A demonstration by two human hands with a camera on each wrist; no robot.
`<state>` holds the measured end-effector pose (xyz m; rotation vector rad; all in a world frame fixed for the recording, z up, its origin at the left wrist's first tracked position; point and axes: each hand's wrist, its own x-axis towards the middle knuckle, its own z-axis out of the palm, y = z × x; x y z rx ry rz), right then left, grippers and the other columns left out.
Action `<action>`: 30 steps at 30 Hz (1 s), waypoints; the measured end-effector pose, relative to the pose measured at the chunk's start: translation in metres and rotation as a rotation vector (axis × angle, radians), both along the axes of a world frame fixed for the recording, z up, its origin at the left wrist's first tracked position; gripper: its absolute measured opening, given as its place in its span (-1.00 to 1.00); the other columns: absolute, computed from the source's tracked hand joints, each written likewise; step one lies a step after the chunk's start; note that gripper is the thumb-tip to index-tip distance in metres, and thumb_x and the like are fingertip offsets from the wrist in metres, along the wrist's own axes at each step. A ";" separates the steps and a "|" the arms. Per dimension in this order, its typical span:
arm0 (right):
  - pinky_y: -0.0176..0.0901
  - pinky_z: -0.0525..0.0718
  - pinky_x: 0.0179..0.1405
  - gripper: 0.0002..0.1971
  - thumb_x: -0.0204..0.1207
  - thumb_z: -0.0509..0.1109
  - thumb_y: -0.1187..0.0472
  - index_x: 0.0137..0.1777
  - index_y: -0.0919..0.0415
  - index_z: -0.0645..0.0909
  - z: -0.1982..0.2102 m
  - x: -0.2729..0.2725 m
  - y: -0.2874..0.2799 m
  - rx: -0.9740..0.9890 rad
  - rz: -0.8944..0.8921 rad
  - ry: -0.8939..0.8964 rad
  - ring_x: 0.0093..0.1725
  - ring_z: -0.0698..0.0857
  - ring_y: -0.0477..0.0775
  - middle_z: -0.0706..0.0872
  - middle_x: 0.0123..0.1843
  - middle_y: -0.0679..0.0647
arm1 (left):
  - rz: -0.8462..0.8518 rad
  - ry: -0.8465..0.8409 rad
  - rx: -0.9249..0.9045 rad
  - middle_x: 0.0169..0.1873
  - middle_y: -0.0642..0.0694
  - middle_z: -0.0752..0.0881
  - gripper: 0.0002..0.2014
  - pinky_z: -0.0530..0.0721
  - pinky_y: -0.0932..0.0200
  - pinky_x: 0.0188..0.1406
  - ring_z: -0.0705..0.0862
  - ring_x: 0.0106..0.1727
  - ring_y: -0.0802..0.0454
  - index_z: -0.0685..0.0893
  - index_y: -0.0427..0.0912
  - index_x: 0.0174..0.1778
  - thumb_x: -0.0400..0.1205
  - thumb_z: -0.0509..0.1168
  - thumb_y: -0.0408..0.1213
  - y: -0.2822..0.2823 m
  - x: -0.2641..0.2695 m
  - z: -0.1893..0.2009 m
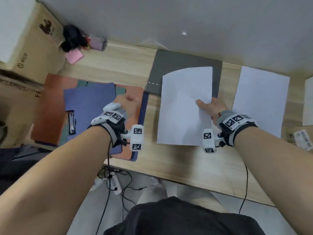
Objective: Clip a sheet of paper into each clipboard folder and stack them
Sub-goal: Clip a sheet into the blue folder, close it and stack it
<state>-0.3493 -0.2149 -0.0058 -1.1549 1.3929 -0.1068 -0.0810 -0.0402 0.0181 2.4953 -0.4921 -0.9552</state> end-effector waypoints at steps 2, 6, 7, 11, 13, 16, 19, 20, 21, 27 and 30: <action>0.00 0.76 0.02 -0.65 0.51 0.54 0.08 0.25 0.18 0.70 -0.001 0.015 0.017 0.022 0.003 -0.055 0.07 0.78 0.14 0.80 0.16 0.07 | 0.051 -0.084 0.159 0.14 -0.17 0.72 -0.73 0.66 0.02 -0.11 0.70 -0.06 -0.19 0.68 -0.03 0.13 0.59 0.39 -0.01 0.030 0.026 -0.002; -0.05 0.75 -0.06 -0.69 0.57 0.48 0.17 0.28 0.21 0.67 0.002 0.044 0.044 0.124 0.029 -0.188 0.09 0.79 0.14 0.81 0.16 0.07 | 0.128 -0.219 0.476 0.47 -0.29 0.39 -0.15 0.56 -0.30 0.28 0.49 0.42 -0.36 0.35 -0.10 0.51 0.42 0.50 0.25 0.080 0.061 -0.005; -0.03 0.75 -0.02 -0.70 0.58 0.46 0.17 0.28 0.19 0.68 0.001 0.051 0.050 0.153 0.043 -0.202 0.10 0.80 0.13 0.81 0.16 0.06 | 0.164 -0.211 0.489 0.51 -0.31 0.33 -0.05 0.53 -0.33 0.33 0.44 0.46 -0.39 0.27 -0.13 0.55 0.39 0.53 0.25 0.091 0.069 -0.008; 0.03 0.74 0.07 -0.69 0.57 0.48 0.16 0.29 0.17 0.69 -0.004 0.068 0.069 0.151 0.079 -0.163 0.13 0.79 0.15 0.81 0.19 0.09 | 0.206 -0.173 0.522 0.59 -0.33 0.32 0.26 0.51 -0.37 0.38 0.43 0.50 -0.42 -0.03 -0.12 0.72 0.29 0.59 0.28 0.123 0.094 -0.015; 0.01 0.76 -0.01 -0.68 0.56 0.48 0.19 0.31 0.14 0.68 -0.006 0.066 0.073 0.129 0.073 -0.157 0.08 0.80 0.13 0.81 0.16 0.06 | 0.200 -0.147 0.524 0.58 -0.32 0.38 0.30 0.55 -0.30 0.31 0.52 0.45 -0.40 -0.09 -0.19 0.74 0.33 0.60 0.26 0.128 0.098 -0.014; 0.11 0.76 0.09 -0.71 0.56 0.49 0.20 0.27 0.11 0.68 -0.013 0.063 0.081 0.114 0.052 -0.140 0.08 0.80 0.14 0.81 0.17 0.07 | 0.177 -0.160 0.518 0.54 -0.32 0.44 0.29 0.57 -0.28 0.23 0.57 0.40 -0.39 -0.06 -0.25 0.72 0.31 0.63 0.22 0.135 0.101 -0.017; 0.17 0.73 0.18 -0.71 0.52 0.52 0.17 0.23 0.15 0.71 -0.017 0.061 0.087 0.108 0.001 -0.097 0.13 0.80 0.20 0.82 0.16 0.10 | 0.155 -0.142 0.529 0.53 -0.37 0.41 0.27 0.53 -0.29 0.32 0.51 0.43 -0.40 -0.06 -0.21 0.71 0.32 0.66 0.13 0.134 0.100 -0.018; 0.14 0.74 0.16 -0.70 0.52 0.53 0.17 0.24 0.18 0.71 -0.018 0.060 0.088 0.110 -0.014 -0.091 0.11 0.80 0.20 0.82 0.16 0.12 | 0.149 -0.129 0.543 0.53 -0.37 0.40 0.23 0.52 -0.28 0.37 0.49 0.46 -0.39 -0.05 -0.21 0.69 0.34 0.66 0.09 0.133 0.100 -0.017; 0.10 0.75 0.11 -0.69 0.51 0.53 0.16 0.24 0.20 0.71 -0.018 0.060 0.089 0.114 -0.025 -0.089 0.08 0.80 0.19 0.82 0.16 0.13 | 0.133 -0.125 0.549 0.52 -0.35 0.42 0.19 0.52 -0.27 0.39 0.49 0.47 -0.39 -0.03 -0.23 0.67 0.36 0.65 0.05 0.132 0.100 -0.017; 0.01 0.77 -0.03 -0.63 0.52 0.53 0.17 0.28 0.28 0.68 -0.011 0.050 0.093 0.123 -0.081 -0.121 0.07 0.80 0.20 0.81 0.16 0.16 | 0.012 -0.167 0.401 0.47 -0.43 0.50 -0.28 0.49 -0.17 0.41 0.53 0.47 -0.35 0.18 -0.38 0.66 0.65 0.37 -0.30 0.125 0.083 -0.030; 0.08 0.77 0.01 -0.62 0.54 0.51 0.14 0.31 0.26 0.67 -0.008 0.034 0.091 0.130 -0.118 -0.112 0.11 0.81 0.21 0.81 0.18 0.15 | 0.003 -0.027 0.449 0.04 -0.15 0.63 -0.72 0.61 0.08 0.16 0.65 0.13 -0.14 0.46 -0.20 0.24 0.70 0.29 -0.15 0.103 0.065 -0.021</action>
